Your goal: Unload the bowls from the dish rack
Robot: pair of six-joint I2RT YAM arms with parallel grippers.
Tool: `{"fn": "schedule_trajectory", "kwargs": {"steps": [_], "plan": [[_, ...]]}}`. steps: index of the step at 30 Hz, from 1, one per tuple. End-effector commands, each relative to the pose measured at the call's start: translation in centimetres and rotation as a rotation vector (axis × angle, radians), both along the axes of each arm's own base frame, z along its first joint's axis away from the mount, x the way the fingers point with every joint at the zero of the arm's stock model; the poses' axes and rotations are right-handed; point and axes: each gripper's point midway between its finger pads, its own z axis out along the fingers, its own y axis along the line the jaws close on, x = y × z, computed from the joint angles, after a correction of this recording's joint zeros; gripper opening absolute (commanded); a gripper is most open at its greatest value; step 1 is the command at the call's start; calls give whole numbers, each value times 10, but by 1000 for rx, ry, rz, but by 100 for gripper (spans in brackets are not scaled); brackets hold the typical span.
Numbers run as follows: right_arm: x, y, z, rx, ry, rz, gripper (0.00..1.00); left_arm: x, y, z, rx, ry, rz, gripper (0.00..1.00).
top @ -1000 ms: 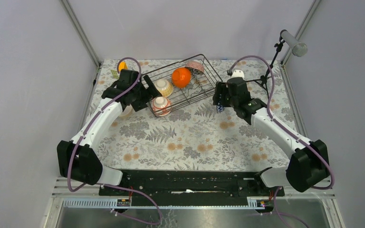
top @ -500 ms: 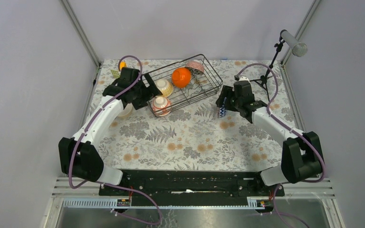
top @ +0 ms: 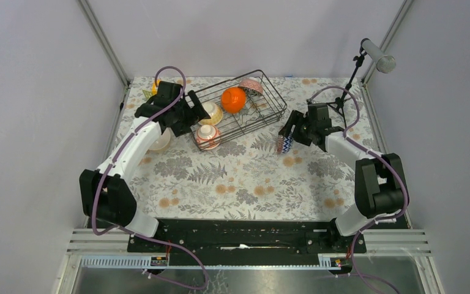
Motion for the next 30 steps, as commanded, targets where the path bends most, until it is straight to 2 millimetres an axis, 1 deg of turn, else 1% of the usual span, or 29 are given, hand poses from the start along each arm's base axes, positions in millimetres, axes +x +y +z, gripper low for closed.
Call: {"fn": "schedule_trajectory", "kwargs": {"steps": [1, 6, 7, 9, 10, 13, 16, 18, 20, 21, 23, 24, 28, 30], "plan": [[11, -7, 0, -30, 2, -10, 77, 8, 2, 11, 29, -27, -4, 95], [5, -21, -12, -106, 39, -40, 96, 9, 6, 14, 48, -43, 2, 95], [4, -24, -12, -117, 43, -47, 98, 9, 6, 13, 47, -40, 0, 95], [3, -28, -12, -134, 49, -56, 99, 7, 5, 10, 45, -32, -3, 95], [2, -29, -13, -142, 50, -57, 98, 7, 5, 8, 46, -29, -3, 95], [0, -33, -14, -159, 59, -67, 89, 7, 6, 9, 50, -32, -8, 95], [-1, -38, -16, -181, 74, -87, 82, 7, 6, 9, 54, -35, -11, 95], [-3, -42, -17, -196, 87, -103, 81, 8, 6, 10, 56, -39, -12, 95], [-3, -50, -18, -226, 97, -135, 79, 8, 6, 10, 60, -41, -13, 95], [-4, -53, -20, -236, 103, -145, 76, 8, 7, 11, 61, -43, -14, 95], [-5, -58, -22, -250, 111, -164, 67, 9, 8, 10, 68, -43, -13, 95], [-5, -61, -22, -257, 115, -173, 65, 9, 9, 11, 72, -46, -10, 95], [-5, -70, -26, -276, 130, -191, 59, 10, 11, 11, 81, -44, 0, 95], [-4, -76, -27, -290, 136, -207, 57, 10, 10, 11, 80, -42, 0, 95]]}}
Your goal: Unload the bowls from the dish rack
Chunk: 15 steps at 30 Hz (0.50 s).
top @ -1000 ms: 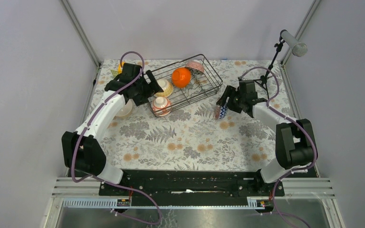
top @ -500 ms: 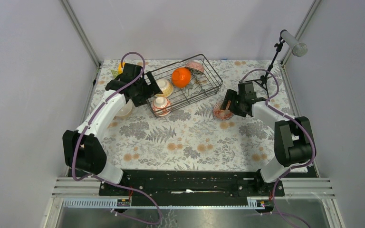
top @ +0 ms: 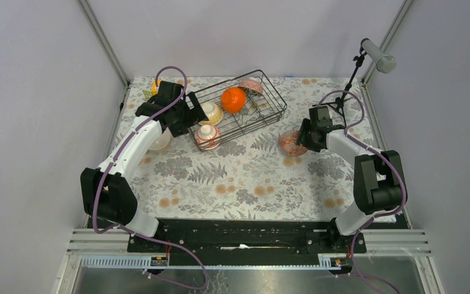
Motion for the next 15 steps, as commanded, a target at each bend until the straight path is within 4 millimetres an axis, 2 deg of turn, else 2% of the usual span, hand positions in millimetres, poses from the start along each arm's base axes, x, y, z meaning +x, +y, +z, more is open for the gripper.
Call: {"fn": "schedule_trajectory", "kwargs": {"steps": [1, 4, 9, 15], "plan": [[13, -18, 10, -52, -20, -56, 57, 11, 1, 22, 9, -71, 2, 95], [13, -27, 9, -57, -14, -74, 55, 11, 1, 21, 9, -69, 3, 95], [14, -41, 4, -55, -1, -111, 39, 12, 1, 20, 9, -67, 7, 95], [26, -54, 6, -49, 2, -144, 10, 13, 3, 19, 16, -66, 16, 95]]}}
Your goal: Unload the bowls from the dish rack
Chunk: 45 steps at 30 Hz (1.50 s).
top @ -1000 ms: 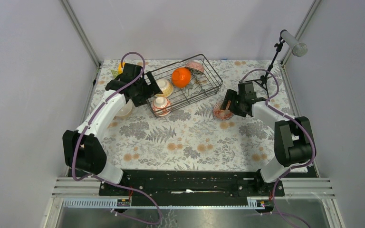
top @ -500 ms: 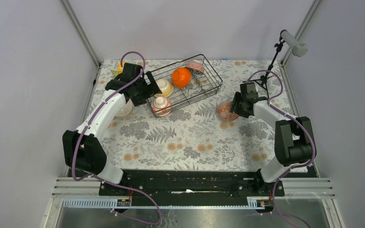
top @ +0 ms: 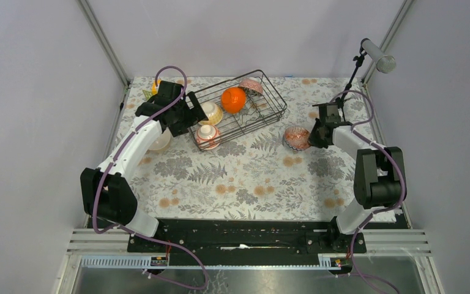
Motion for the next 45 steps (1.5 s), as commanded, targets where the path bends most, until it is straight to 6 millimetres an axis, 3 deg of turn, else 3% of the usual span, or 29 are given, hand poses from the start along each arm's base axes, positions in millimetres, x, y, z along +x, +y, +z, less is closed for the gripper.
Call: {"fn": "schedule_trajectory", "kwargs": {"steps": [1, 10, 13, 19, 27, 31, 37, 41, 45], "plan": [[25, -16, 16, -21, -45, -49, 8, 11, 2, 18, 9, -60, 9, 95], [59, -36, 25, -6, -61, -151, 7, 14, 1, 21, 2, -66, 13, 95], [67, -54, 23, -5, -50, -201, 11, 18, 2, 25, 5, -78, 20, 95], [75, -63, 28, -42, -61, -165, 31, 22, 13, 29, 20, -92, 58, 95], [60, -55, 43, -30, -91, -92, 45, 26, 33, 32, 53, -118, 85, 95], [47, -46, 58, 15, -106, -82, 52, 32, 52, 38, 175, -191, 71, 97], [37, -30, 93, -9, -188, 8, 58, 31, 72, 43, 189, -220, 129, 99], [43, 15, 117, -51, -229, 173, 60, 23, 89, 33, 189, -201, 197, 99], [60, 61, 148, -98, -311, 343, 70, 15, 101, 23, 180, -186, 257, 99]]}}
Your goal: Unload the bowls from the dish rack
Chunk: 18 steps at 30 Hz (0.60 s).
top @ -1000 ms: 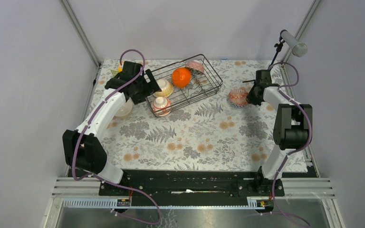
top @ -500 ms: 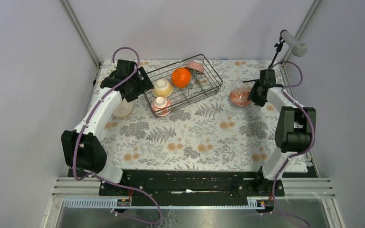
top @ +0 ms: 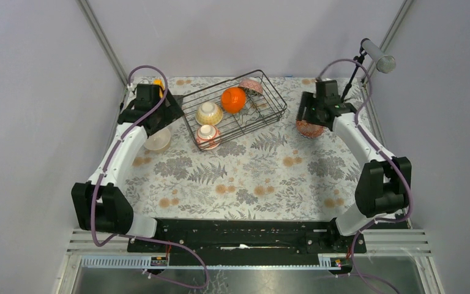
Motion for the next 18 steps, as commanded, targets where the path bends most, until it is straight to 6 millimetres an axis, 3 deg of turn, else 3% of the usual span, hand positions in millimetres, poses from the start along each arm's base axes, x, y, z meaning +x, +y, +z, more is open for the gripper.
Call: {"fn": "schedule_trajectory", "kwargs": {"steps": [1, 5, 8, 13, 18], "plan": [[22, 48, 49, -88, -129, 210, 73, -2, 15, 8, -6, -65, 82, 99], [36, 97, 74, -99, -237, 433, 87, -7, 29, 8, -14, -78, 175, 99], [47, 114, 89, -106, -307, 483, 98, -12, 45, 12, 3, -91, 225, 99], [64, 126, 111, -106, -446, 507, 100, -15, 60, 29, 57, -166, 263, 99], [91, 126, 102, -92, -494, 408, 100, -22, 71, 29, 81, -205, 324, 99]]}}
